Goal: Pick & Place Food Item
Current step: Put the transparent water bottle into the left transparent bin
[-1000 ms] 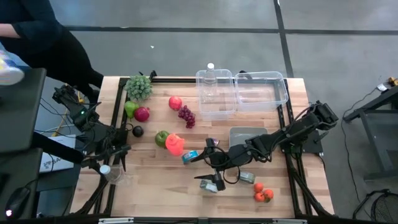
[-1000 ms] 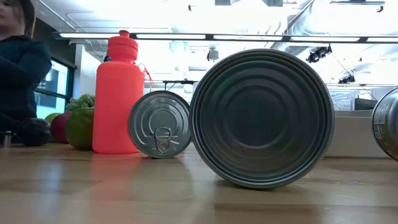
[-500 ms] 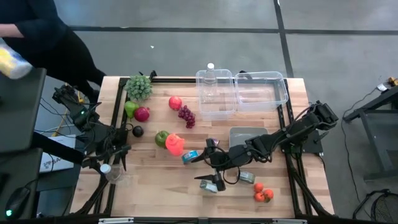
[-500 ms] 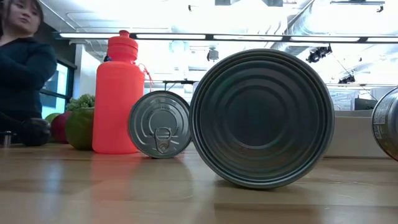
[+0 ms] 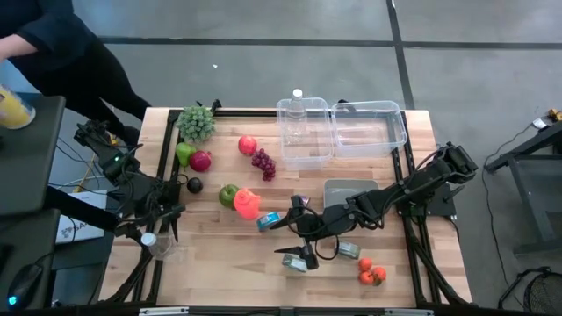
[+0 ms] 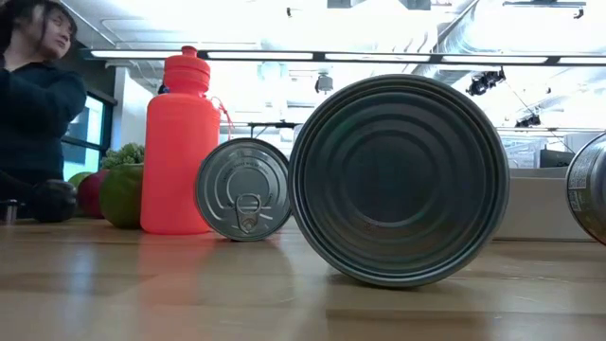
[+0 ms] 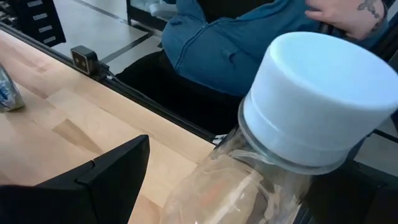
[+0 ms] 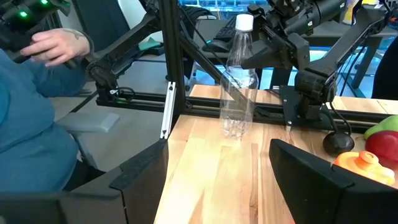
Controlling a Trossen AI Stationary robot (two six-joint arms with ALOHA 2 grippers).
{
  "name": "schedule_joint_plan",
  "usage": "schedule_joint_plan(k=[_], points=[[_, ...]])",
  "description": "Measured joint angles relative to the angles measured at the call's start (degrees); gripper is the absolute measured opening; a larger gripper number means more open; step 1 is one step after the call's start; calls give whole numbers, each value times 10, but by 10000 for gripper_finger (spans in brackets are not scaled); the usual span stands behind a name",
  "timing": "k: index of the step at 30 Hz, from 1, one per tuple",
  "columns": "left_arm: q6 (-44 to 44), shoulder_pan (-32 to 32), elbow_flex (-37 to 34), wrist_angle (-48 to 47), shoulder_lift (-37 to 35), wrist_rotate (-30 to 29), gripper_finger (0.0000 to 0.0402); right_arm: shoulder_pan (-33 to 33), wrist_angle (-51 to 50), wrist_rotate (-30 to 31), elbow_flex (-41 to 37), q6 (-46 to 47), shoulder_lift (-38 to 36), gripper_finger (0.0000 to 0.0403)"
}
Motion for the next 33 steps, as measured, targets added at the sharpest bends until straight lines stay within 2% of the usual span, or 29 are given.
schedule_joint_plan(k=[19,24,33], points=[[18,0,0,0,11,-1,362,0,-12,0,0,0,0,270],[16,0,0,9,10,-31,362,0,-13,0,0,0,0,270],[17,0,0,9,10,-22,354,0,-13,0,0,4,0,270]])
